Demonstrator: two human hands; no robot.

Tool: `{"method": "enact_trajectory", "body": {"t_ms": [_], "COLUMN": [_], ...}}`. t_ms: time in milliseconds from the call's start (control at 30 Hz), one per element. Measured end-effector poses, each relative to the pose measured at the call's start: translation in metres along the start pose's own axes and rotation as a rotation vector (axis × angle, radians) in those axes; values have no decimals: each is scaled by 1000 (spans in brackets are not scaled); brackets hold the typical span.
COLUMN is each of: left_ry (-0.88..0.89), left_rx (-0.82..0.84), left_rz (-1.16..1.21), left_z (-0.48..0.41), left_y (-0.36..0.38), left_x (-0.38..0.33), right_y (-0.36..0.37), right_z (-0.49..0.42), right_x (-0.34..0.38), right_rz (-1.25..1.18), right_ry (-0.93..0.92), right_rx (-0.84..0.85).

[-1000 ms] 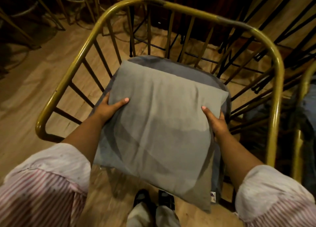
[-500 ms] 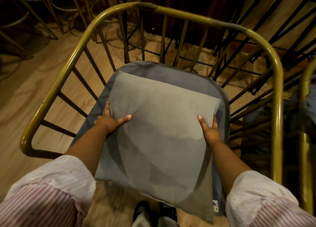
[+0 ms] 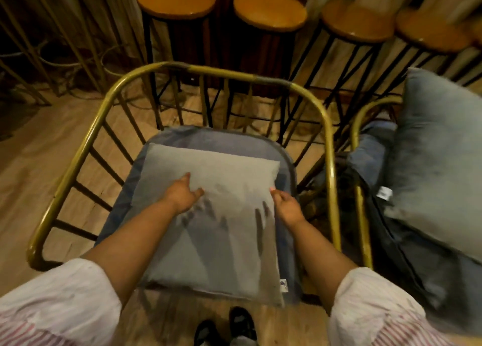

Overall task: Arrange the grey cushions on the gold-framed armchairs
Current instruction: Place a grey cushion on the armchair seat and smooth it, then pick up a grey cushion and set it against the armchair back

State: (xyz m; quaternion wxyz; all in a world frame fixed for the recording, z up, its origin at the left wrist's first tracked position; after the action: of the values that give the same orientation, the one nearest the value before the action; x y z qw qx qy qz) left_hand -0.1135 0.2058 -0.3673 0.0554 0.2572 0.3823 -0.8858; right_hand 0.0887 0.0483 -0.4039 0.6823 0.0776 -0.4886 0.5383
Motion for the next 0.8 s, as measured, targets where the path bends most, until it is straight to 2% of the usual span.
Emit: {"method": "enact_trajectory", "body": {"t_ms": [167,367,600,800], "left_ry": [238,500,575,541], "left_rx": [-7,-15,58,96], "left_rz": [-108,-138,-45,94], "left_z": [53,98,101,71], "left_y": [-19,-2,79,166], "left_x": [-106,-225,-347,-443], "right_y": [-79,-204,-344,-454], "right_z": [60,90,84,41], "right_x": [37,35,-27,-93], "right_rz": [18,-79,-215,-166], "right_ry": [-247,-326,-218,-75], "right_rx": [-216,-517,-712,-699]}}
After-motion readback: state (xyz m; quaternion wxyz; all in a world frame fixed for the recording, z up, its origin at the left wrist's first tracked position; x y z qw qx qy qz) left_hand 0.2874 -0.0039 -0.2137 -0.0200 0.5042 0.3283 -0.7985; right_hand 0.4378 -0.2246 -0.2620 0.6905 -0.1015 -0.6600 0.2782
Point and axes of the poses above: each hand's wrist, its own z-axis away from the middle knuckle, its own y-axis out of the palm, x = y × z, the point moved 2 cm from there along -z, towards the middle knuckle, and after that the axes turned 4 degrees about x, right-handed, at the moved point
